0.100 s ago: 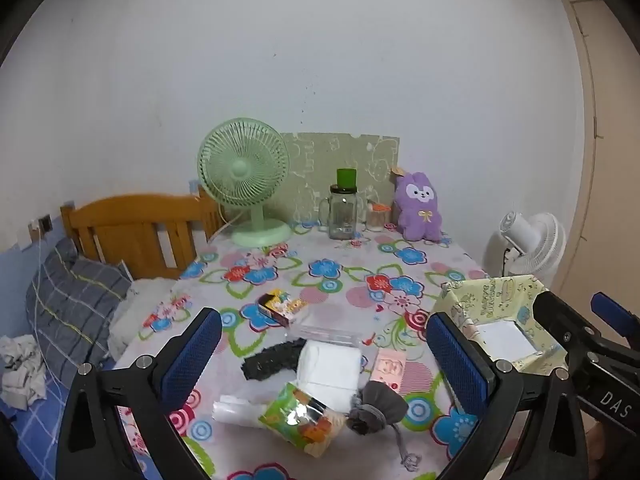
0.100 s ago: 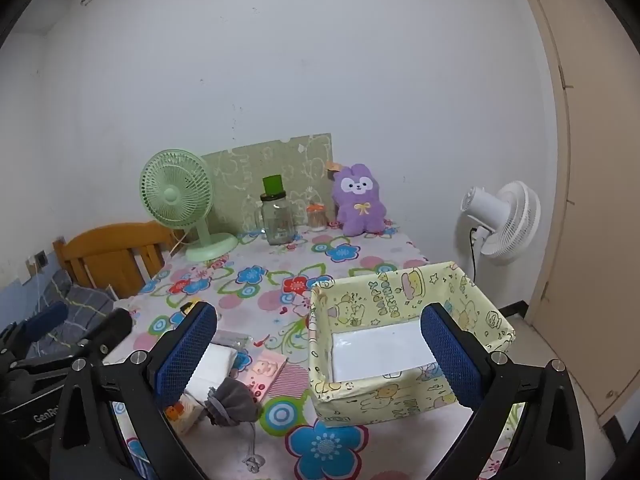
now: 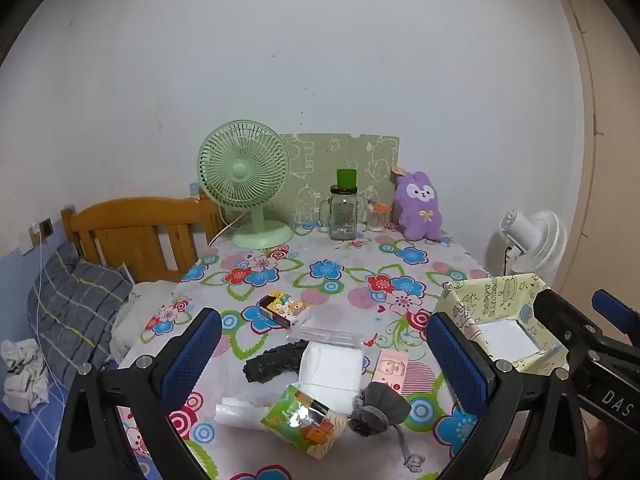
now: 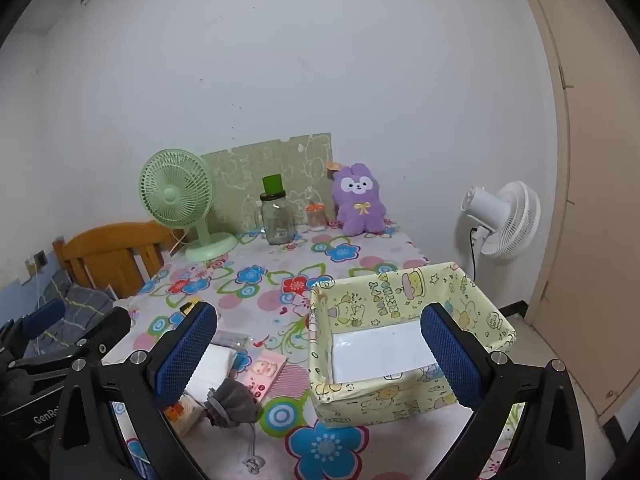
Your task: Organize soft objects
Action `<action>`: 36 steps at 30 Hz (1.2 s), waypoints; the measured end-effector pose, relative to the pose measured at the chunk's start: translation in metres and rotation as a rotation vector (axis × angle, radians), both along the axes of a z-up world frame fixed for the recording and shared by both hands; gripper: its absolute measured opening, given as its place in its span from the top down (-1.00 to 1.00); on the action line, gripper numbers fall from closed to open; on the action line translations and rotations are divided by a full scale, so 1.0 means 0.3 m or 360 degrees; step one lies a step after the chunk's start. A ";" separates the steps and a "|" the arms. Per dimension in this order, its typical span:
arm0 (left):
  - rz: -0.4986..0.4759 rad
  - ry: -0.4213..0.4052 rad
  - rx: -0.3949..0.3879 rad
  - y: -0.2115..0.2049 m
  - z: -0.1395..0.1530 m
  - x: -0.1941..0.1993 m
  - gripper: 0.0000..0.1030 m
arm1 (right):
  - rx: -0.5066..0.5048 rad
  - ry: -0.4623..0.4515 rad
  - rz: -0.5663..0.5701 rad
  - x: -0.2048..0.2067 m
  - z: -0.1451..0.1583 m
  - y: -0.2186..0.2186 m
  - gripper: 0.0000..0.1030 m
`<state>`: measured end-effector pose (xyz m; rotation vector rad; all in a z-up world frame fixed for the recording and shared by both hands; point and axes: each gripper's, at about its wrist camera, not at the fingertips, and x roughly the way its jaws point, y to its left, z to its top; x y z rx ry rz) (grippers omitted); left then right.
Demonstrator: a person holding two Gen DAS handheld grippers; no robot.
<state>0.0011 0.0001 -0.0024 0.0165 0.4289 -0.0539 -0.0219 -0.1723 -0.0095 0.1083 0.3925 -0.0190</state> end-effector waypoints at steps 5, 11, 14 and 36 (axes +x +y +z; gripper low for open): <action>0.0003 0.0020 -0.0013 0.001 -0.012 0.018 -0.99 | -0.0010 0.0031 0.0001 0.003 -0.010 0.019 -1.00; 0.0009 0.0025 -0.0017 0.011 -0.010 0.018 -0.99 | 0.0024 0.0046 -0.0003 0.034 -0.017 0.002 -1.00; 0.0011 0.0028 -0.0015 0.013 -0.006 0.021 -0.99 | 0.0027 0.0047 -0.0001 0.035 -0.020 0.001 -1.00; 0.0008 0.0028 -0.0021 0.018 -0.001 0.019 -0.99 | 0.0022 0.0044 -0.0005 0.035 -0.020 0.001 -1.00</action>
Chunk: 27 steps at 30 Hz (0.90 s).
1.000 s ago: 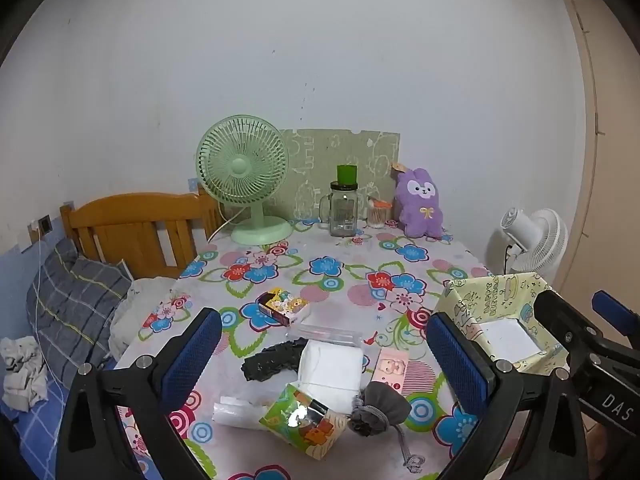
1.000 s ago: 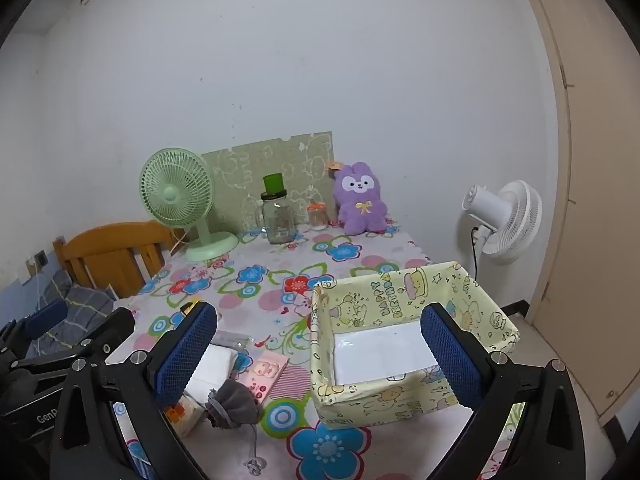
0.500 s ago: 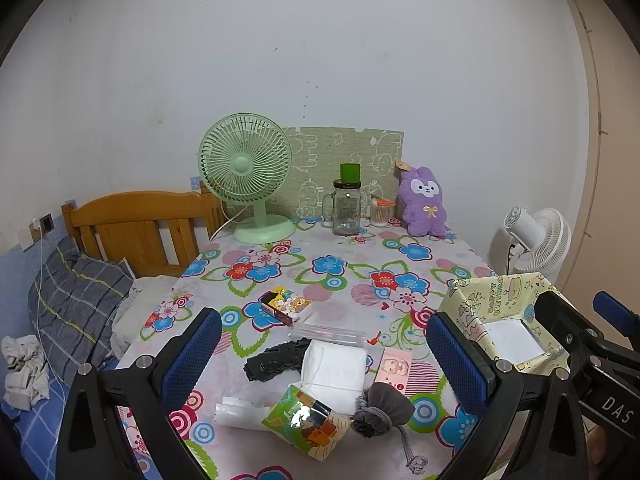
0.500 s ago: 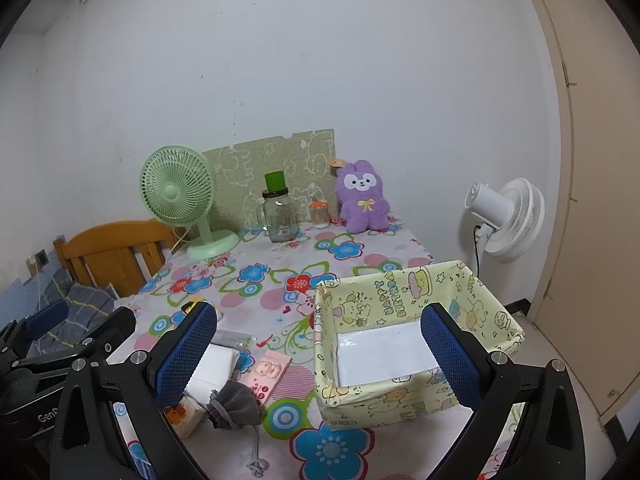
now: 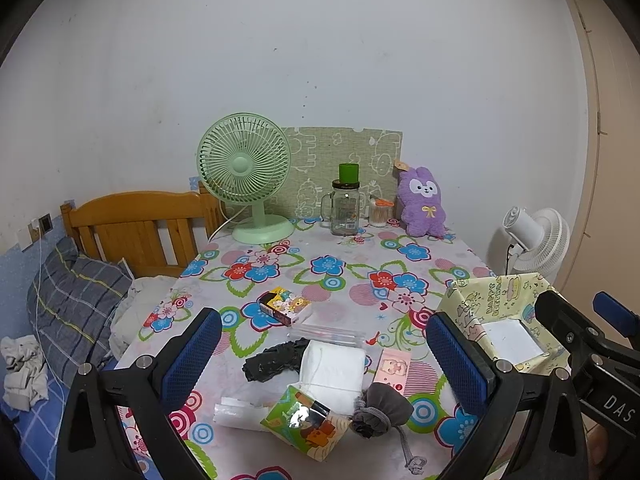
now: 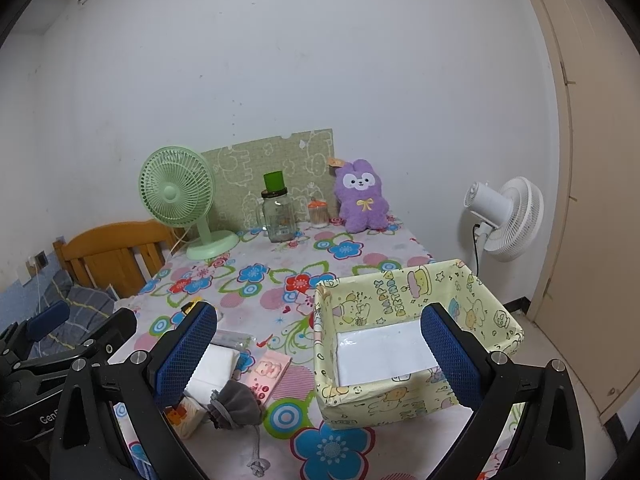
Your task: Organize soft objects
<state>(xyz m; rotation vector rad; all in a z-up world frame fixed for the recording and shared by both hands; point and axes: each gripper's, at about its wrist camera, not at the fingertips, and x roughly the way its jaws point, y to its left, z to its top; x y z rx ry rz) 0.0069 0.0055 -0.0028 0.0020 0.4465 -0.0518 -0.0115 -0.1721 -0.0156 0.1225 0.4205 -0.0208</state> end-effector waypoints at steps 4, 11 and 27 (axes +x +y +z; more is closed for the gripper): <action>0.0000 0.0003 0.0002 0.002 0.004 0.005 -1.00 | -0.0007 -0.0005 -0.0005 -0.003 0.000 0.001 -1.00; 0.0001 0.0002 0.0001 0.000 0.007 0.008 -0.99 | -0.0008 -0.0003 -0.0010 -0.005 0.000 -0.001 -1.00; 0.0000 -0.0001 0.0004 -0.005 0.004 0.006 -0.99 | -0.0007 0.0005 -0.0019 -0.007 0.006 -0.008 -1.00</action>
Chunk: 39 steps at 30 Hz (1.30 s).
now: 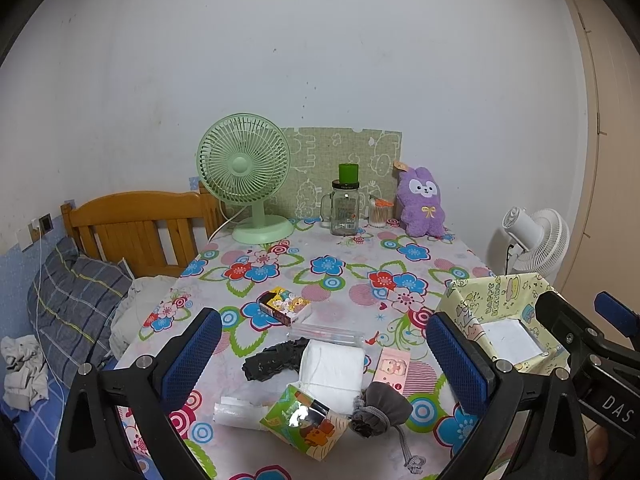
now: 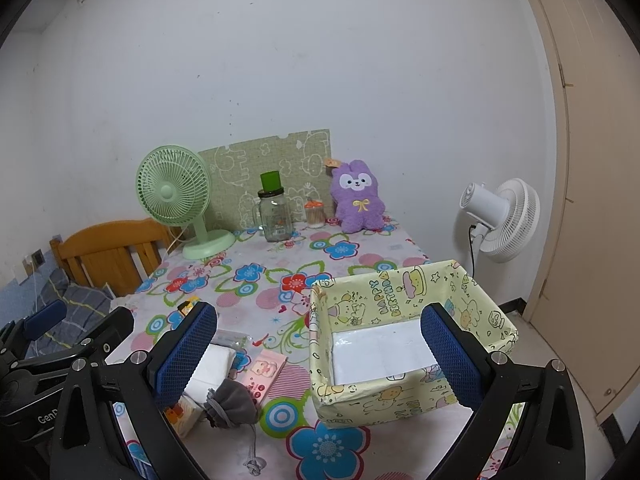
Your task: Organize soft objects
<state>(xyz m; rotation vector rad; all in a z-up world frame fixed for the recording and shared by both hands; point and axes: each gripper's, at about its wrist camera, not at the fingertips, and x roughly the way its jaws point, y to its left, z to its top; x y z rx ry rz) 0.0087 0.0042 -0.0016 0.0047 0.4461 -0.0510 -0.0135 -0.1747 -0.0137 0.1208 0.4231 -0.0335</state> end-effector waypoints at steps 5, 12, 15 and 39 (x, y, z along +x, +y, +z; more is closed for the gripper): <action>0.0001 0.0001 0.0000 0.000 0.000 0.001 -0.99 | -0.0002 0.0001 0.0000 0.000 0.001 0.001 -1.00; 0.0003 -0.0002 0.0004 -0.001 0.000 -0.001 -1.00 | -0.0002 0.0002 0.0000 0.001 0.001 0.001 -1.00; 0.0003 -0.0003 0.0002 0.002 -0.001 -0.001 -0.99 | -0.0003 0.0001 0.0000 0.001 0.001 0.001 -1.00; -0.0006 0.0041 0.0053 0.032 -0.043 0.020 -0.98 | 0.0009 0.0026 0.0000 0.042 -0.013 0.046 -0.92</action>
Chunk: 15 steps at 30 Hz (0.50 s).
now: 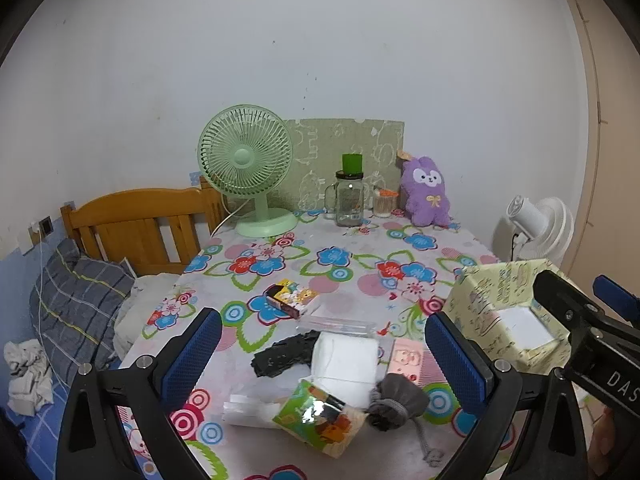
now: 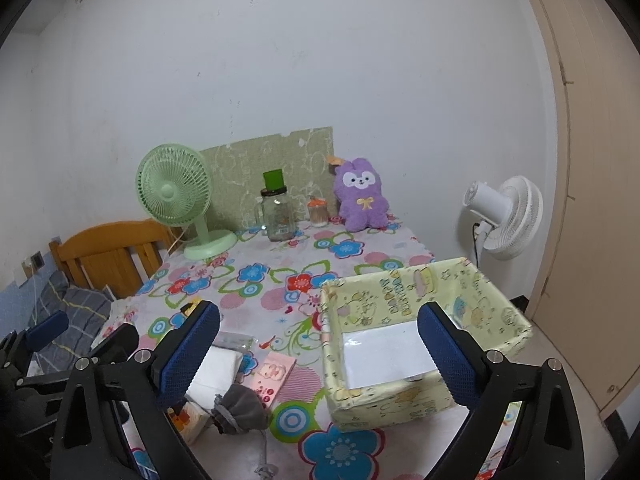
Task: Organize soft objects
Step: 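Move the right tool to the grey knit pouch while the left tool approaches the green tissue box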
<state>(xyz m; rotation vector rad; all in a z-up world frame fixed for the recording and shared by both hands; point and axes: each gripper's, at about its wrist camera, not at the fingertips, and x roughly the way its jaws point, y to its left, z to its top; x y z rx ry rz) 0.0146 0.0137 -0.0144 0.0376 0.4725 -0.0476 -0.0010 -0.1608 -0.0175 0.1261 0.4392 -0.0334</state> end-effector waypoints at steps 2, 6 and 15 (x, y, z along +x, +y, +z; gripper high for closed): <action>0.0007 0.0011 0.0013 0.008 -0.011 0.010 -0.95 | 0.0004 0.0021 0.0017 0.013 -0.013 0.018 -0.90; 0.0010 0.0048 0.0007 0.032 -0.039 0.032 -0.89 | 0.0023 0.0063 0.0035 0.043 -0.043 0.039 -0.89; 0.0003 0.0127 0.0020 0.077 -0.114 0.077 -0.83 | 0.0038 0.0136 0.0103 0.097 -0.118 0.122 -0.84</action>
